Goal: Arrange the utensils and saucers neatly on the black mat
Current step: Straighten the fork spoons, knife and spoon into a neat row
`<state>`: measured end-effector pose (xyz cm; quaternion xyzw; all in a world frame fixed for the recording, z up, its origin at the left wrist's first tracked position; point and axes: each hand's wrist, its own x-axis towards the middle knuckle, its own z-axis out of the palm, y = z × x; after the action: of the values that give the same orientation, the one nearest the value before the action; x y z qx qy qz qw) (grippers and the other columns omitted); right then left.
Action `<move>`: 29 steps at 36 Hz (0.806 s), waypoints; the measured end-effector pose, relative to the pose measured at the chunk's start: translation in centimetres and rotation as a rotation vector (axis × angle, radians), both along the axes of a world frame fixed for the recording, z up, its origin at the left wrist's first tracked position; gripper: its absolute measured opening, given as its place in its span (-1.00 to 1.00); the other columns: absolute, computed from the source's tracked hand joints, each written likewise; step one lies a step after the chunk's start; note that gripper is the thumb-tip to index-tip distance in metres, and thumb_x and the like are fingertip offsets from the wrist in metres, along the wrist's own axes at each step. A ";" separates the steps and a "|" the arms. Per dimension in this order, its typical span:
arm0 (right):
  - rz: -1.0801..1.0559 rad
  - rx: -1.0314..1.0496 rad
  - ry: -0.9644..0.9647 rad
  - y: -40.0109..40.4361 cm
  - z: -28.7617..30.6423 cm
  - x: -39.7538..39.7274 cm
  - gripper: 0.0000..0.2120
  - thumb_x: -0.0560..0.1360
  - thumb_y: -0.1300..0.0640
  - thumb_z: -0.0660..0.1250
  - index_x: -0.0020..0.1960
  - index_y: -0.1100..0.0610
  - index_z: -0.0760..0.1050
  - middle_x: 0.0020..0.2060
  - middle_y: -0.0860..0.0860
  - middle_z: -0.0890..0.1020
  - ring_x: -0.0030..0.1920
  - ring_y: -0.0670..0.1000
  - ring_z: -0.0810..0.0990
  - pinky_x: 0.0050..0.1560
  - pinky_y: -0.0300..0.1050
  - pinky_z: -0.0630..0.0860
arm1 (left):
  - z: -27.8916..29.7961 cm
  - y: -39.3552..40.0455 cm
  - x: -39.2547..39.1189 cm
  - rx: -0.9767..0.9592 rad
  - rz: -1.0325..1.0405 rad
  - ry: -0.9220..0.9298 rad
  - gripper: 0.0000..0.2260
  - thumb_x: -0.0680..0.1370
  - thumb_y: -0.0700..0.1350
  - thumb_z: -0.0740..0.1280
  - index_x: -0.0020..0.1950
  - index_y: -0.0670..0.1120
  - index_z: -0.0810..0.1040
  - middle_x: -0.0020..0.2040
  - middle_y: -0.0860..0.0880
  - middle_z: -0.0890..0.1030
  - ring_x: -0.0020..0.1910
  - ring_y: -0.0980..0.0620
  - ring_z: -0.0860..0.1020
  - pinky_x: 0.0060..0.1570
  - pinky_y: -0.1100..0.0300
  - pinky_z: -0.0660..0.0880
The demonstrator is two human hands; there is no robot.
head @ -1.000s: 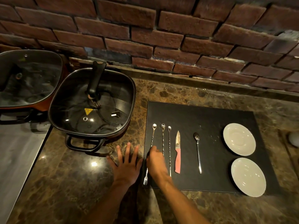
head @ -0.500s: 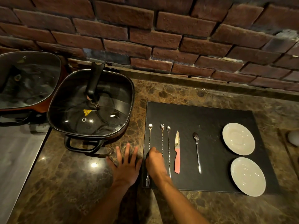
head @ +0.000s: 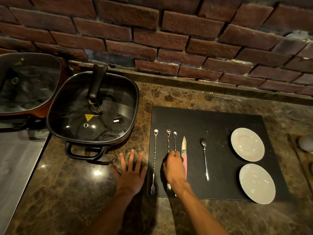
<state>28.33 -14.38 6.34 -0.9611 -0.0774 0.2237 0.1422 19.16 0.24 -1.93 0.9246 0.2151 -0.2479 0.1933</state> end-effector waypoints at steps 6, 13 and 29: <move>-0.027 0.029 0.015 -0.5 -0.8 -0.4 -0.69 0.55 0.35 0.18 0.29 0.26 0.36 0.22 0.20 0.46 0.19 0.19 0.49 0.15 -0.01 0.49 | 0.0 0.0 0.0 -0.008 0.000 0.000 -0.48 0.48 0.37 -0.40 0.38 0.41 -0.58 0.43 0.18 -0.65 0.42 -0.13 -0.65 0.29 -0.48 -0.50; -0.014 0.037 0.031 0.0 -1.2 -0.5 -0.64 0.47 0.46 0.15 0.25 0.30 0.36 0.17 0.21 0.50 0.11 0.19 0.57 0.13 0.01 0.53 | -0.2 0.1 -0.1 -0.001 0.006 0.005 -0.47 0.46 0.39 -0.42 0.38 0.42 -0.57 0.42 0.22 -0.66 0.38 -0.09 -0.69 0.29 -0.49 -0.48; -0.053 0.089 0.027 -0.4 -1.3 -0.7 -0.74 0.54 0.31 0.19 0.22 0.29 0.40 0.09 0.19 0.55 0.05 0.16 0.59 0.07 -0.03 0.53 | -0.2 0.2 0.0 0.001 0.000 0.019 -0.47 0.43 0.40 -0.46 0.36 0.41 -0.60 0.39 0.24 -0.68 0.37 -0.09 -0.70 0.29 -0.49 -0.48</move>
<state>27.61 -14.74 5.08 -0.9524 -0.0597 0.2293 0.1916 19.18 0.39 -2.17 0.9222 0.2171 -0.2567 0.1910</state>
